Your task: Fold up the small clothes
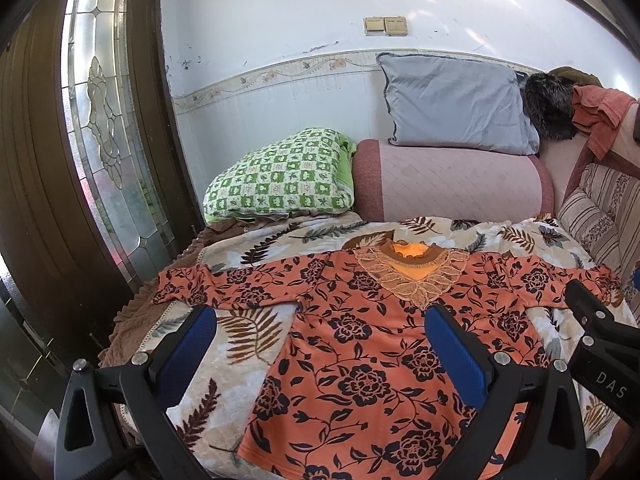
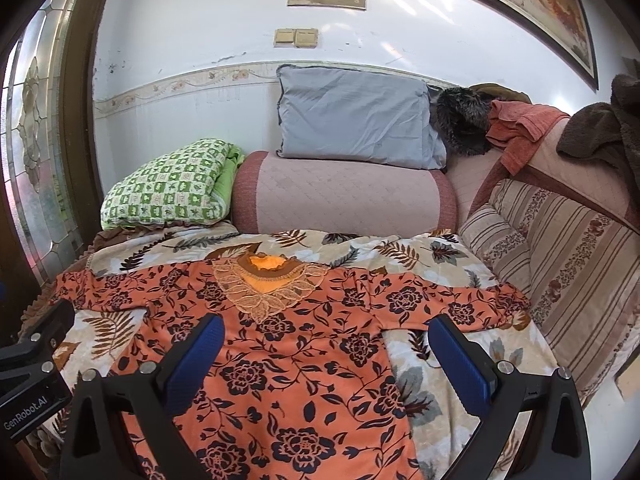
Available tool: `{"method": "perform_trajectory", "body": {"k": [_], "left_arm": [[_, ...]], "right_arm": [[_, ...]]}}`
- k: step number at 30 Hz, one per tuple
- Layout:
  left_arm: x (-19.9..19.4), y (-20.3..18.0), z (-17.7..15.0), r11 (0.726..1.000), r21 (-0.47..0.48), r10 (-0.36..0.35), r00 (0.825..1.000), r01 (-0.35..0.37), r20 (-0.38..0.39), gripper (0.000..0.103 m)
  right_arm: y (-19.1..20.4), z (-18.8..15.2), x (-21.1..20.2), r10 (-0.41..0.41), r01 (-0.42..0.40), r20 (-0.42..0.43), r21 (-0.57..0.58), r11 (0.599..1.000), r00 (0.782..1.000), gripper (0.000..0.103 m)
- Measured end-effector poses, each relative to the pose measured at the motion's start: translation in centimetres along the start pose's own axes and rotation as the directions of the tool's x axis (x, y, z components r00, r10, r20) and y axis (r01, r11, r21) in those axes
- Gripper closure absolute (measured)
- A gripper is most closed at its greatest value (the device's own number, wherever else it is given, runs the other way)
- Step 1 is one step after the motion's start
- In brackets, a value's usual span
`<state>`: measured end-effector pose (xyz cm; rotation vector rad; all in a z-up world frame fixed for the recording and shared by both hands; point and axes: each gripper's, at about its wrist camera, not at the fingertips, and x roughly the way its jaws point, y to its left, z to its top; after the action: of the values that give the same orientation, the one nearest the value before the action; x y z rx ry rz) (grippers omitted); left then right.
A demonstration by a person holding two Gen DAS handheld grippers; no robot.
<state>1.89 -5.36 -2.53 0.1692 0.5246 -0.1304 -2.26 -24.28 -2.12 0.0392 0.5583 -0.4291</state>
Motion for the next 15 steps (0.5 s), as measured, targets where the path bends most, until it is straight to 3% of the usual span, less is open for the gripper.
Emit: {"method": "perform_trajectory", "body": {"k": [10,15], "left_arm": [[3.0,-2.7,1.0,0.999,0.016,-0.034,0.999,0.034,-0.014,0.000],[6.7,-4.5,1.1,0.999,0.003,-0.051,0.999,0.051,-0.012,0.000]], "right_arm": [[-2.5,0.8,2.2,-0.050,0.050,-0.005,0.024,0.998,0.999,0.000],[-4.0,1.0,4.0,-0.081,0.081,-0.008,0.023,0.996,0.997,0.000]]}}
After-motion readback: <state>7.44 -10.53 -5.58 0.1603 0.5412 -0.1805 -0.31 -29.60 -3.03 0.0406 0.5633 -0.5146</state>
